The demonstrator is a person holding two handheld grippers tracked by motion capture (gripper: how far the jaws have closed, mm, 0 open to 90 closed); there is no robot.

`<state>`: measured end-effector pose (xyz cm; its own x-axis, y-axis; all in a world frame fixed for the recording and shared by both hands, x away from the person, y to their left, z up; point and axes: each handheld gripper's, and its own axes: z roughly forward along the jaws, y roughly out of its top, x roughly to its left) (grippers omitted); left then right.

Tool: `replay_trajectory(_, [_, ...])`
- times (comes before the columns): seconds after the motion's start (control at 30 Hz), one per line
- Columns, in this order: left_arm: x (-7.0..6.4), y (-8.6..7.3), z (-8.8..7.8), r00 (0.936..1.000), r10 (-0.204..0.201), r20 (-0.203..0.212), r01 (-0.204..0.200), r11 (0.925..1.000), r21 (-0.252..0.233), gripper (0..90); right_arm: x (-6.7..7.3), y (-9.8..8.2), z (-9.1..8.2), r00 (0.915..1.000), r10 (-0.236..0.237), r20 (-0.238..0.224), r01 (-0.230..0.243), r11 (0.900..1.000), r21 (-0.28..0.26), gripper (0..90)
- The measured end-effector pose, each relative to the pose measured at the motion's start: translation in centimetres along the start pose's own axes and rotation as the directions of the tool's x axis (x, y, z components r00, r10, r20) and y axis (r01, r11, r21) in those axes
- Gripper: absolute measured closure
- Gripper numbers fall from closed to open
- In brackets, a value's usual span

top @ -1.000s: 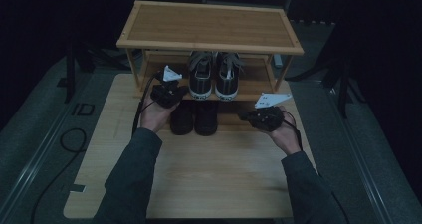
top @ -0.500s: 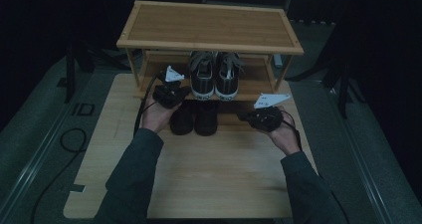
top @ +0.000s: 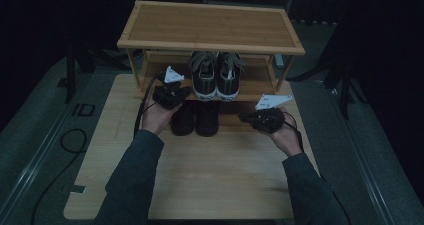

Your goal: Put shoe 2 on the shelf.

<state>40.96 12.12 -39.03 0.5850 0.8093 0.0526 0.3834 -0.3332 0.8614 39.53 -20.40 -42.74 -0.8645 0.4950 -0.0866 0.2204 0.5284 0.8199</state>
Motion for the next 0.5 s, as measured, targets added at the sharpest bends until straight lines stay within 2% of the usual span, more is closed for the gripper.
replay_trajectory(0.5, [0.9,-0.4,-1.7,0.9998,-0.001,-0.019,0.001,1.0,-0.006,89.0,-0.1,-1.0,0.2,0.9999,0.016,-0.002,-0.016,1.0,0.022,86.3])
